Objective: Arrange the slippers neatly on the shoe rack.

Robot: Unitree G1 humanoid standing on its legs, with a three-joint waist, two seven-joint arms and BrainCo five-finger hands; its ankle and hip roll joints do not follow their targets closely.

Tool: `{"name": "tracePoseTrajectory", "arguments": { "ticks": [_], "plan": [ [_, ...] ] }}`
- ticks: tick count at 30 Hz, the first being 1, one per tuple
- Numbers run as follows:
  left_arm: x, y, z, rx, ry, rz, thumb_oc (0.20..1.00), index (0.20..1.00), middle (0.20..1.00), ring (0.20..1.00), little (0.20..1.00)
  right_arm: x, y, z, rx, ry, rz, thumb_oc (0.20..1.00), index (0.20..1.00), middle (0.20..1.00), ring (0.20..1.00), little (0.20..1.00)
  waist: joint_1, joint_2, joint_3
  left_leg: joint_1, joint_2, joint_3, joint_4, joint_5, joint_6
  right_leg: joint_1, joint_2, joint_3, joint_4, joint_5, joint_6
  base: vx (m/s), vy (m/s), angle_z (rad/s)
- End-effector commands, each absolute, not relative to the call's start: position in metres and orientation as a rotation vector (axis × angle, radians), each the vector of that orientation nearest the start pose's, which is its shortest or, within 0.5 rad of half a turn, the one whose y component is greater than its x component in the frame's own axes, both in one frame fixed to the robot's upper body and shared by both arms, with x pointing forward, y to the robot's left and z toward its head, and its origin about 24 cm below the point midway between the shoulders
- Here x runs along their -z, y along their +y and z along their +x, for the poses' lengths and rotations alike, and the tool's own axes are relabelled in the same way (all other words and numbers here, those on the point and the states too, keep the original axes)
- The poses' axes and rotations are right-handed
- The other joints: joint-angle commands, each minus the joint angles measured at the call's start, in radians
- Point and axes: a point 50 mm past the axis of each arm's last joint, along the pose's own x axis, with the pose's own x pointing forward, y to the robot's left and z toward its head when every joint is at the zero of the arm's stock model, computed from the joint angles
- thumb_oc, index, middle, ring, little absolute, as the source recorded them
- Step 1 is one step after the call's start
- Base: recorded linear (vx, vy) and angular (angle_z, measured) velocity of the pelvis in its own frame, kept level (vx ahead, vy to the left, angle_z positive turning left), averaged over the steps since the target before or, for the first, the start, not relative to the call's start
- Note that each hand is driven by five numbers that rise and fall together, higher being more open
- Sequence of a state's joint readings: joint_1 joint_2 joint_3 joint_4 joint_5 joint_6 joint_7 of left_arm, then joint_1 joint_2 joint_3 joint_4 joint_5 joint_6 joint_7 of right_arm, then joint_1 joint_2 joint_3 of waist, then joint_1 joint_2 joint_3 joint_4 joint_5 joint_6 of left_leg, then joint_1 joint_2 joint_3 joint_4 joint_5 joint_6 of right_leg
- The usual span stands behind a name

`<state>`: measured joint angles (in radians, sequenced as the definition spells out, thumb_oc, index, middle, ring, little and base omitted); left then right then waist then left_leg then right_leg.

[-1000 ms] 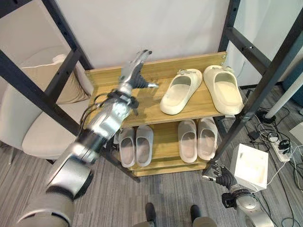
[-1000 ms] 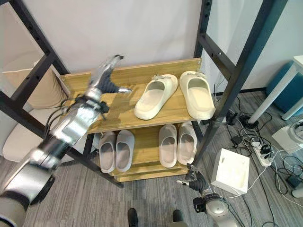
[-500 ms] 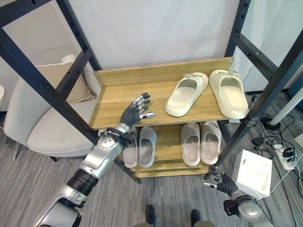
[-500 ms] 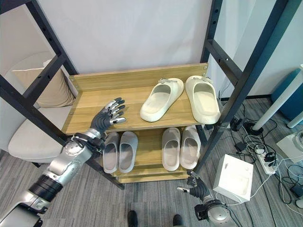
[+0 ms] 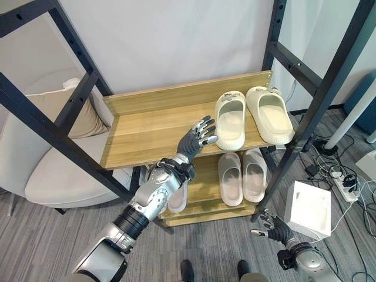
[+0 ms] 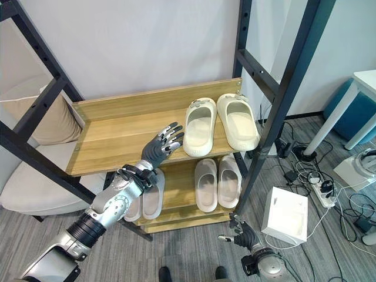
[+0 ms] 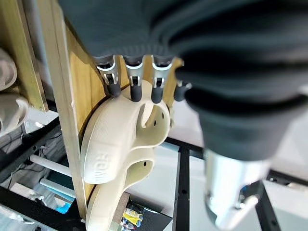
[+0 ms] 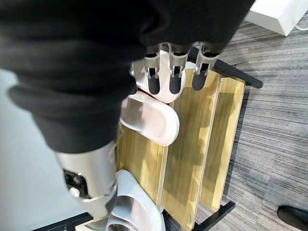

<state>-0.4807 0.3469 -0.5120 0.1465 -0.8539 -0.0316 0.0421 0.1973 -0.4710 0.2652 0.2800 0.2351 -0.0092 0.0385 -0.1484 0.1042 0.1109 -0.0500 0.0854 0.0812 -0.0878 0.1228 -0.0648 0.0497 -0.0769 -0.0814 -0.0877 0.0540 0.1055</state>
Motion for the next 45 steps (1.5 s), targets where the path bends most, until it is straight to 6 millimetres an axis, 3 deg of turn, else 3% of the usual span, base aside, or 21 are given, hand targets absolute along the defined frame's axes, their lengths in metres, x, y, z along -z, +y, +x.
{"name": "tracePoseTrajectory", "arguments": {
  "ticks": [1,14,19,26,36,39,42,43,45],
  "plan": [
    [-0.143,0.074,0.32,0.536,-0.161,-0.38,1.0,1.0,1.0,1.0,1.0,0.037,-0.209,0.192,-0.202,0.428,-0.243,1.0,1.0,1.0,1.0,1.0,0.017,-0.05,0.01,0.095,0.007,0.006,0.001,-0.072,-0.039,-0.006,-0.011,-0.035,0.001,-0.023,0.04,0.0,-0.005,0.04],
    [-0.148,0.049,0.314,0.605,-0.143,-0.414,1.0,1.0,1.0,1.0,1.0,0.036,-0.204,0.201,-0.208,0.42,-0.255,1.0,1.0,1.0,1.0,1.0,0.028,-0.058,0.007,0.092,0.008,-0.011,0.001,-0.068,-0.04,0.0,-0.007,-0.047,0.003,-0.026,0.035,0.0,-0.004,0.05],
    [-0.142,0.047,0.316,0.594,-0.125,-0.392,1.0,1.0,1.0,1.0,1.0,0.038,-0.205,0.199,-0.21,0.432,-0.254,1.0,1.0,1.0,1.0,1.0,0.024,-0.06,0.009,0.092,0.009,-0.005,0.001,-0.068,-0.04,-0.003,-0.004,-0.043,0.003,-0.025,0.033,0.0,0.0,0.0],
    [-0.135,0.027,0.317,0.625,-0.092,-0.379,1.0,1.0,1.0,1.0,1.0,0.039,-0.204,0.199,-0.22,0.442,-0.248,1.0,1.0,1.0,1.0,1.0,0.011,-0.059,0.015,0.09,0.01,0.003,0.001,-0.068,-0.042,-0.01,-0.005,-0.033,0.002,-0.022,0.035,0.0,-0.001,-0.02],
    [-0.171,-0.015,0.315,0.675,-0.185,-0.492,1.0,1.0,1.0,1.0,1.0,0.041,-0.198,0.199,-0.226,0.434,-0.22,1.0,1.0,1.0,1.0,1.0,-0.013,-0.066,0.016,0.088,0.012,0.005,0.001,-0.068,-0.047,-0.013,-0.002,-0.032,0.004,-0.023,0.035,0.0,-0.001,0.0],
    [-0.179,-0.007,0.316,0.636,-0.239,-0.499,1.0,1.0,1.0,1.0,1.0,0.041,-0.199,0.198,-0.218,0.43,-0.217,1.0,1.0,1.0,1.0,1.0,-0.011,-0.069,0.014,0.09,0.012,0.004,0.001,-0.069,-0.047,-0.009,-0.002,-0.034,0.004,-0.024,0.034,0.0,0.0,0.0],
    [-0.196,0.02,0.319,0.505,-0.383,-0.462,1.0,1.0,1.0,1.0,1.0,0.042,-0.199,0.198,-0.199,0.423,-0.209,1.0,1.0,1.0,1.0,1.0,0.002,-0.074,0.015,0.089,0.012,-0.002,0.001,-0.067,-0.049,-0.006,-0.003,-0.042,0.004,-0.025,0.033,-0.01,-0.015,-0.03],
    [-0.211,0.04,0.317,0.419,-0.477,-0.497,1.0,1.0,1.0,1.0,1.0,0.041,-0.198,0.201,-0.186,0.411,-0.205,1.0,1.0,1.0,1.0,1.0,0.01,-0.077,0.017,0.087,0.012,-0.006,0.001,-0.064,-0.05,-0.004,-0.003,-0.048,0.006,-0.027,0.031,0.0,0.0,0.0],
    [-0.225,0.048,0.309,0.419,-0.571,-0.483,1.0,1.0,1.0,1.0,1.0,0.041,-0.195,0.205,-0.182,0.398,-0.199,1.0,1.0,1.0,1.0,1.0,0.014,-0.08,0.02,0.085,0.011,-0.011,0.001,-0.063,-0.052,-0.003,-0.002,-0.051,0.006,-0.028,0.031,-0.03,-0.01,0.11]
  ]
}}
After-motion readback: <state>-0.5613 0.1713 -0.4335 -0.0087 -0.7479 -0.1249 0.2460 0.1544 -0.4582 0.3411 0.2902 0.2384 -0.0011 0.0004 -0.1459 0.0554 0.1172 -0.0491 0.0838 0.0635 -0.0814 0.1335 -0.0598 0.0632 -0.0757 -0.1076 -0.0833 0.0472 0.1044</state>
